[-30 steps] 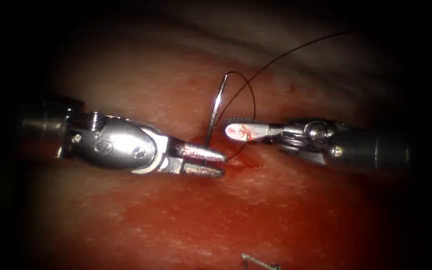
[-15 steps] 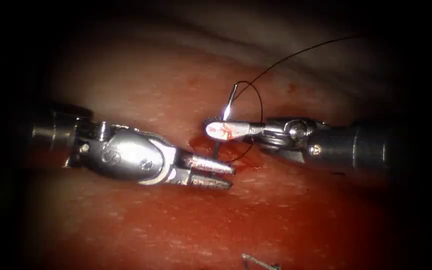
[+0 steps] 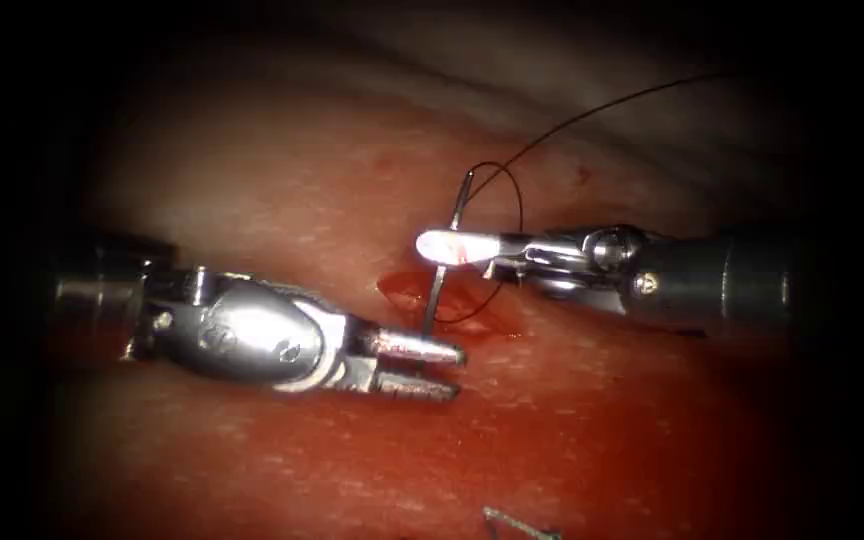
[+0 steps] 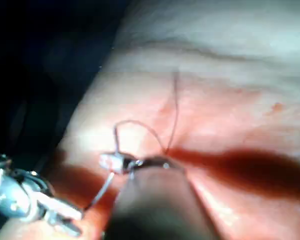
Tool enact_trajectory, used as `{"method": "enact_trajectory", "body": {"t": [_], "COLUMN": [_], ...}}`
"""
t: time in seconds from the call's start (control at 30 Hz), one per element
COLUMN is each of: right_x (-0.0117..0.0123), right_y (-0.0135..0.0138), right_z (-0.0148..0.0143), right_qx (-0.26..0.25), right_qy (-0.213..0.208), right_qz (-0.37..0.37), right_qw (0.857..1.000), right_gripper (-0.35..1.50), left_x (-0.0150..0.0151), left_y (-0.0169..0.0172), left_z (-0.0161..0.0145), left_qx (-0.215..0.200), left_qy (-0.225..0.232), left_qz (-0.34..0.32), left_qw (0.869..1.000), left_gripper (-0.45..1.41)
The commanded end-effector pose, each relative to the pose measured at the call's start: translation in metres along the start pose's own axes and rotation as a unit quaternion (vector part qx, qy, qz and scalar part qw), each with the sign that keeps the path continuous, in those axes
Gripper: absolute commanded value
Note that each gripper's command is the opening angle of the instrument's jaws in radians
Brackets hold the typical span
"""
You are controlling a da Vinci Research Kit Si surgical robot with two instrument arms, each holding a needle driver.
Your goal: Wound Closure
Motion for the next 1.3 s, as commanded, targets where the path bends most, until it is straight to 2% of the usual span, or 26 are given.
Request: {"method": "enact_trajectory", "body": {"t": [0.03,0.13,0.2,0.33,0.37,0.43,0.5,0.53,0.63,0.67,0.7,0.77,0.8,0.83,0.87,0.9,1.0,1.1,1.17,1.23,1.27,1.3], "right_x": [0.0000,0.0003,0.0014,0.0026,0.0031,0.0036,0.0037,0.0038,0.0037,0.0035,0.0035,0.0033,0.0032,0.0030,0.0030,0.0028,0.0024,0.0024,0.0025,0.0025,0.0025,0.0025], "right_y": [0.0003,0.0002,0.0002,0.0006,0.0007,0.0007,0.0008,0.0008,0.0007,0.0007,0.0007,0.0006,0.0006,0.0005,0.0005,0.0004,0.0003,0.0000,-0.0003,-0.0009,-0.0009,-0.0011], "right_z": [0.0008,0.0006,-0.0001,-0.0010,-0.0019,-0.0025,-0.0026,-0.0027,-0.0027,-0.0027,-0.0026,-0.0027,-0.0027,-0.0027,-0.0027,-0.0026,-0.0021,-0.0019,-0.0019,-0.0019,-0.0019,-0.0019], "right_qx": [0.001,-0.003,-0.017,-0.023,-0.036,-0.038,-0.042,-0.050,-0.045,-0.047,-0.047,-0.049,-0.050,-0.056,-0.056,-0.060,-0.065,-0.060,-0.059,-0.063,-0.063,-0.063], "right_qy": [0.000,0.008,0.028,0.053,0.071,0.088,0.092,0.101,0.099,0.097,0.095,0.094,0.094,0.091,0.091,0.090,0.086,0.094,0.095,0.095,0.095,0.097], "right_qz": [0.001,-0.013,-0.048,-0.084,-0.134,-0.178,-0.199,-0.254,-0.294,-0.317,-0.325,-0.350,-0.366,-0.402,-0.402,-0.434,-0.486,-0.503,-0.514,-0.532,-0.532,-0.541], "right_qw": [1.000,1.000,0.998,0.995,0.988,0.979,0.975,0.961,0.949,0.942,0.940,0.931,0.924,0.910,0.910,0.895,0.867,0.857,0.850,0.839,0.839,0.833], "right_gripper": [-0.35,-0.35,-0.35,-0.35,-0.35,-0.35,-0.35,-0.35,-0.35,-0.35,-0.35,-0.35,-0.35,-0.35,-0.35,-0.35,-0.35,-0.35,-0.35,-0.35,-0.35,-0.35], "left_x": [-0.0006,-0.0003,0.0003,0.0011,0.0016,0.0021,0.0022,0.0022,0.0019,0.0012,0.0007,-0.0005,-0.0013,-0.0023,-0.0023,-0.0033,-0.0055,-0.0064,-0.0069,-0.0072,-0.0072,-0.0073], "left_y": [0.0005,0.0006,0.0012,0.0023,0.0029,0.0031,0.0031,0.0030,0.0025,0.0017,0.0014,0.0008,0.0007,0.0003,0.0003,-0.0001,-0.0008,-0.0014,-0.0022,-0.0031,-0.0031,-0.0036], "left_z": [0.0006,0.0005,0.0003,0.0000,-0.0003,-0.0010,-0.0014,-0.0022,-0.0029,-0.0032,-0.0033,-0.0036,-0.0037,-0.0038,-0.0038,-0.0038,-0.0031,-0.0024,-0.0016,-0.0004,-0.0004,0.0001], "left_qx": [0.001,0.025,-0.004,-0.031,-0.046,-0.059,-0.063,-0.070,-0.063,-0.047,-0.039,-0.029,-0.031,-0.029,-0.029,-0.026,-0.022,-0.019,-0.019,-0.022,-0.022,-0.023], "left_qy": [0.000,-0.010,-0.001,0.005,0.005,0.001,0.000,-0.006,-0.037,-0.073,-0.089,-0.124,-0.145,-0.184,-0.184,-0.229,-0.303,-0.323,-0.324,-0.340,-0.340,-0.342], "left_qz": [-0.006,-0.064,-0.100,-0.128,-0.144,-0.156,-0.157,-0.160,-0.163,-0.161,-0.159,-0.181,-0.181,-0.187,-0.187,-0.190,-0.196,-0.207,-0.239,-0.247,-0.247,-0.248], "left_qw": [1.000,0.998,0.995,0.991,0.988,0.986,0.986,0.985,0.984,0.983,0.982,0.975,0.972,0.965,0.965,0.954,0.932,0.923,0.915,0.907,0.907,0.906], "left_gripper": [0.74,0.78,0.78,0.78,0.78,0.78,0.78,0.78,0.78,0.71,0.65,0.40,0.04,-0.30,-0.30,-0.35,-0.35,-0.35,-0.35,-0.35,-0.35,-0.35]}}
